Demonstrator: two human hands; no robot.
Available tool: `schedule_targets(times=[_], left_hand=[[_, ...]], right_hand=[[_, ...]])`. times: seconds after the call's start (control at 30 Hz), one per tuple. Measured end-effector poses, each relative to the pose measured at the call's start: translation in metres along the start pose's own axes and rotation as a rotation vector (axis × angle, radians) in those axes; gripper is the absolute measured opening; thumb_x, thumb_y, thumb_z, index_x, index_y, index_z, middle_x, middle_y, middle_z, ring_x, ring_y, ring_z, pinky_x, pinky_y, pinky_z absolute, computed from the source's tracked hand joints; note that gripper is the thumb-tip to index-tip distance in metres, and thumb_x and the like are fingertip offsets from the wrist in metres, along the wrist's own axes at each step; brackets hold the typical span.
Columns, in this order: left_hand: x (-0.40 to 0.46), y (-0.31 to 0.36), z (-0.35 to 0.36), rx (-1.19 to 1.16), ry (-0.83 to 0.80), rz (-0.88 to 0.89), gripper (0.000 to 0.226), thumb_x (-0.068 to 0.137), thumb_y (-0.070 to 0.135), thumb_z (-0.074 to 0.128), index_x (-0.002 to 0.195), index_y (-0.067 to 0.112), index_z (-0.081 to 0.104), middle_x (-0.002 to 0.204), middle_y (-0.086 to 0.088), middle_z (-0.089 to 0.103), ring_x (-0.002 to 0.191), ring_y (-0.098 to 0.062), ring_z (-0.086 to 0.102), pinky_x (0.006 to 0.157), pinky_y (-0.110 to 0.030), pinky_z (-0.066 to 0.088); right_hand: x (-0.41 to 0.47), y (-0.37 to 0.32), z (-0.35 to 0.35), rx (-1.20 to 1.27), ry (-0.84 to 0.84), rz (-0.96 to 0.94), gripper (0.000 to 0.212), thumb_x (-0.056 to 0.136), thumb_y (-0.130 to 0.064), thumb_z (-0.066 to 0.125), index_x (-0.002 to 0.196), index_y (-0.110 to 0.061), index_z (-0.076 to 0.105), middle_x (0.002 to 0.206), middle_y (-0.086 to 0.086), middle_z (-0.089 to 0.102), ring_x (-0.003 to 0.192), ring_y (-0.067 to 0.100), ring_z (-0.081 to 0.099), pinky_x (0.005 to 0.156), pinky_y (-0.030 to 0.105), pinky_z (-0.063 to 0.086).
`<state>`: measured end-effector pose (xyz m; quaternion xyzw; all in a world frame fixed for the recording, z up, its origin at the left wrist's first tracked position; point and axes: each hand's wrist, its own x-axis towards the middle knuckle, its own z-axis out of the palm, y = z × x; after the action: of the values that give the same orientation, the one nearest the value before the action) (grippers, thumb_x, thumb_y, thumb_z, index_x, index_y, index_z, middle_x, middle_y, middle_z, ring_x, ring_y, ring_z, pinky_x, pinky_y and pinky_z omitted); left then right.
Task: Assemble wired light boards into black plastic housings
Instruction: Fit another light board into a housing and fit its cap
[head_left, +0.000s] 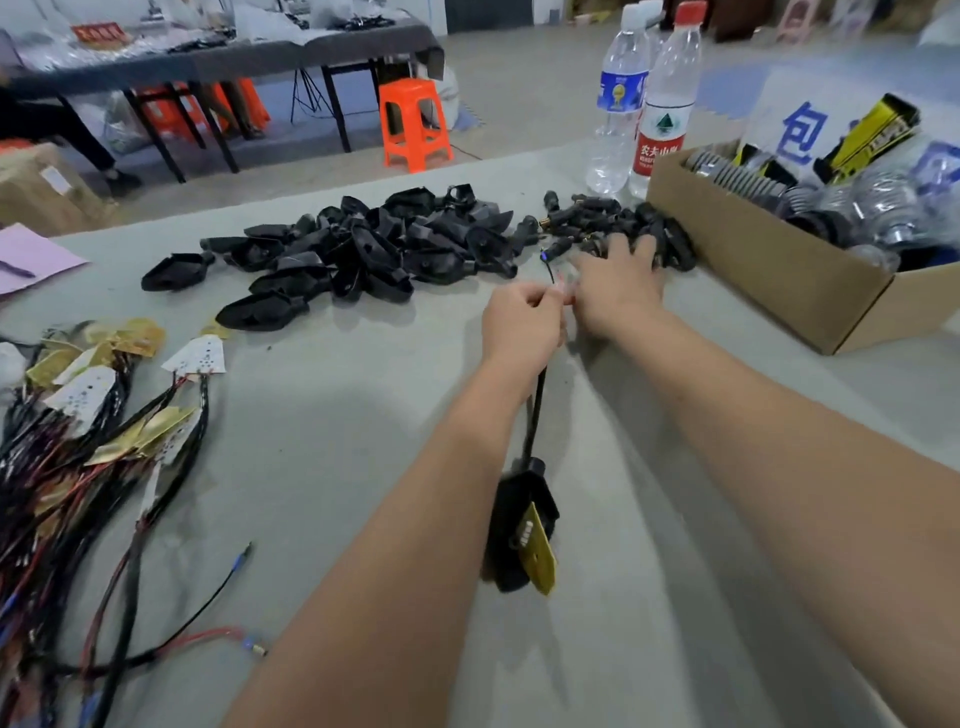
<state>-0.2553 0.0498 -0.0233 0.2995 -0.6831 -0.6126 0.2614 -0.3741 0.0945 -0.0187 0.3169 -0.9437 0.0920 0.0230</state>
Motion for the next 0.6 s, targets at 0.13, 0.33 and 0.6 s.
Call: schedule_targets(times=[0.13,0.33,0.6], left_hand=[[-0.003,-0.005,-0.001,-0.036,0.065,-0.002,0.022,0.1,0.017,0.062,0.088,0.0,0.07,0.057,0.003,0.058,0.041,-0.009,0.043,0.046,-0.021,0.035],[-0.024,-0.002,-0.032,-0.325,-0.116,-0.119,0.023,0.103,0.008,0.052,0.082,0.006,0.06,0.059,0.001,0.044,0.037,-0.007,0.026,0.039,-0.019,0.019],[-0.073,-0.01,-0.102,-0.212,-0.073,-0.1,0.024,0.105,0.017,0.053,0.081,0.012,0.054,0.056,0.007,0.027,0.042,-0.007,0.018,0.042,-0.021,0.012]], right_hand=[[0.009,-0.004,0.003,-0.131,0.022,0.007,0.031,0.093,-0.023,0.061,0.124,-0.022,0.066,0.142,0.008,0.047,0.14,0.039,0.026,0.11,0.051,0.028],[-0.007,-0.001,-0.002,0.106,0.182,0.058,0.015,0.09,-0.021,0.072,0.098,-0.008,0.073,0.103,0.016,0.07,0.108,0.037,0.061,0.081,0.037,0.05],[-0.093,-0.048,0.002,1.473,0.018,0.262,0.008,0.103,-0.012,0.056,0.104,-0.009,0.064,0.073,0.0,0.068,0.059,0.012,0.057,0.054,0.026,0.048]])
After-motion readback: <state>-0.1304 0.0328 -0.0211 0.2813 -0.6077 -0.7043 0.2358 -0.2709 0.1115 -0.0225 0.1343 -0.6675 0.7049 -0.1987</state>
